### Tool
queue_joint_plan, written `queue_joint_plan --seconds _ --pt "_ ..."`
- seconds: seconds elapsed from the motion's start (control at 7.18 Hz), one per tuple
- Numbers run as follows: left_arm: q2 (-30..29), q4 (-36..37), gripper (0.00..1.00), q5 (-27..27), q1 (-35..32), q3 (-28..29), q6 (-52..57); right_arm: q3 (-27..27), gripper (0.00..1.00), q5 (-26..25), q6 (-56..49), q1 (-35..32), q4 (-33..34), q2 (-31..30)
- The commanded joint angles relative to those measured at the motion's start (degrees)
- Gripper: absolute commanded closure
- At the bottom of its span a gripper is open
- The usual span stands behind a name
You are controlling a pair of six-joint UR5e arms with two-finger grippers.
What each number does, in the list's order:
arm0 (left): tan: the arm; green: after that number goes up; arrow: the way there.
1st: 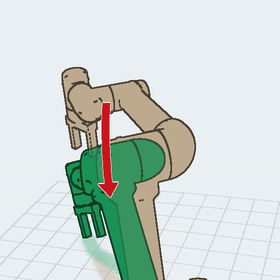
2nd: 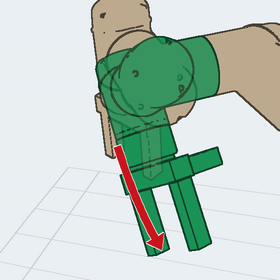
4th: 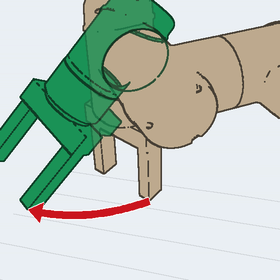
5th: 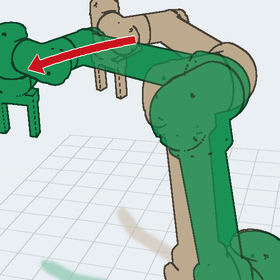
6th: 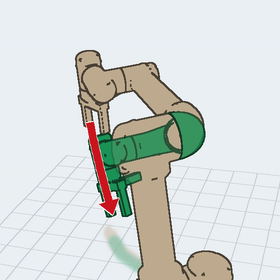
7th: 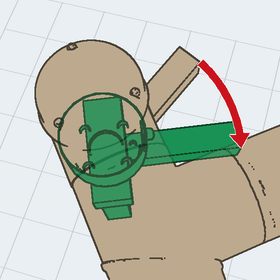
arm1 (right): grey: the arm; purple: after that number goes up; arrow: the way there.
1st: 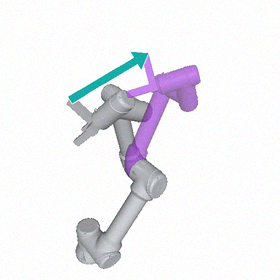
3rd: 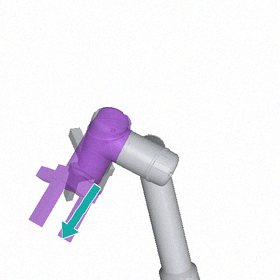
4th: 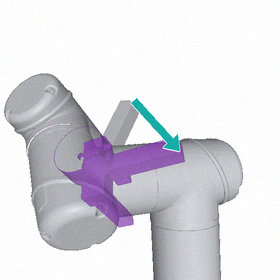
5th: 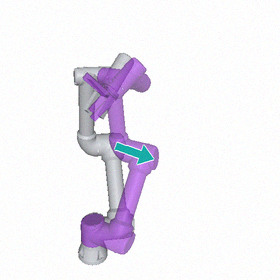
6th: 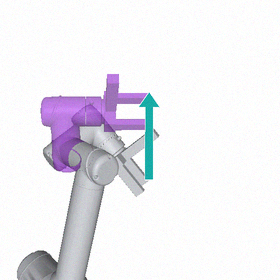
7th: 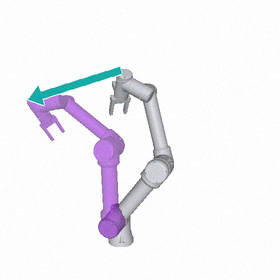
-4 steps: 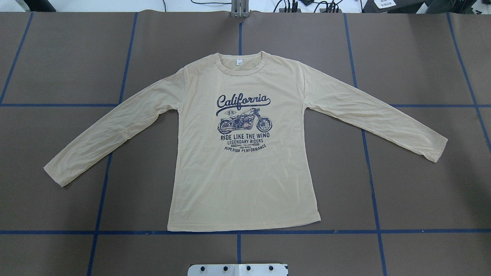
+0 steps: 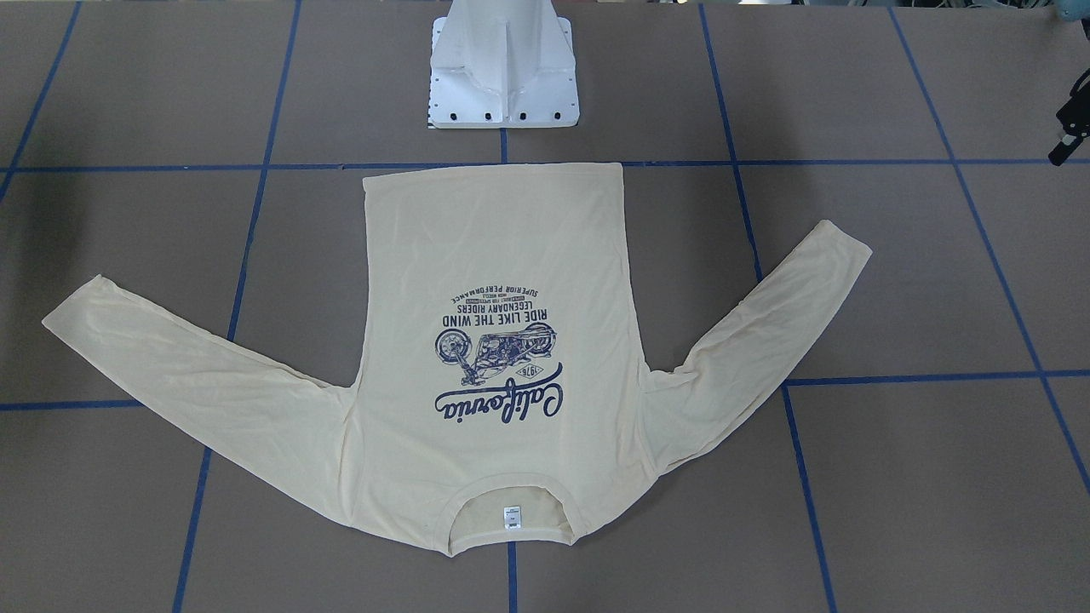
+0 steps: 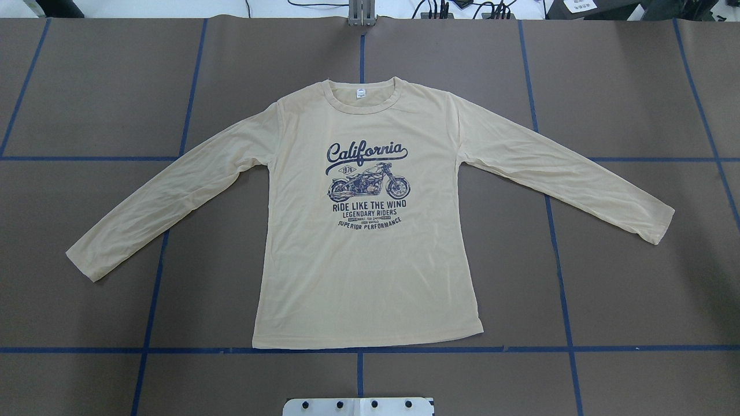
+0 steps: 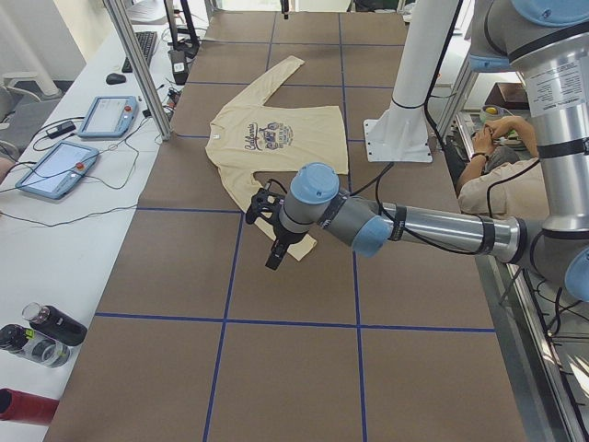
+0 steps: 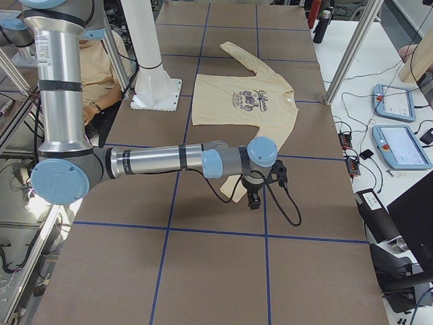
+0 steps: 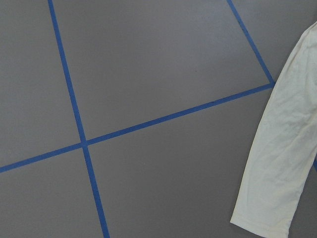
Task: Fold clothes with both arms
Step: 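Move the right gripper in toward the shirt's sleeve cuff nearest it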
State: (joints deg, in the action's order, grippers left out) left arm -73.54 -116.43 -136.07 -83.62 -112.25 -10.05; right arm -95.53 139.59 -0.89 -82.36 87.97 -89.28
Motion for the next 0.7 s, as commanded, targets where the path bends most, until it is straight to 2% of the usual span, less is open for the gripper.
queue_joint_plan --seconds 0.0,0.28,0.56 --pt "-0.2 -1.1 0.0 0.1 0.0 3.7 0.5 0.1 0.0 -0.4 0.4 2.5 -0.3 -0.3" --pt "-0.3 -3.2 0.0 0.0 0.0 4.4 0.1 -0.7 0.0 -0.1 11.5 8.6 -0.8 -0.4" --pt "-0.2 -3.3 0.0 -0.3 0.1 4.3 0.4 1.7 0.0 -3.9 17.4 14.8 -9.0 -2.3"
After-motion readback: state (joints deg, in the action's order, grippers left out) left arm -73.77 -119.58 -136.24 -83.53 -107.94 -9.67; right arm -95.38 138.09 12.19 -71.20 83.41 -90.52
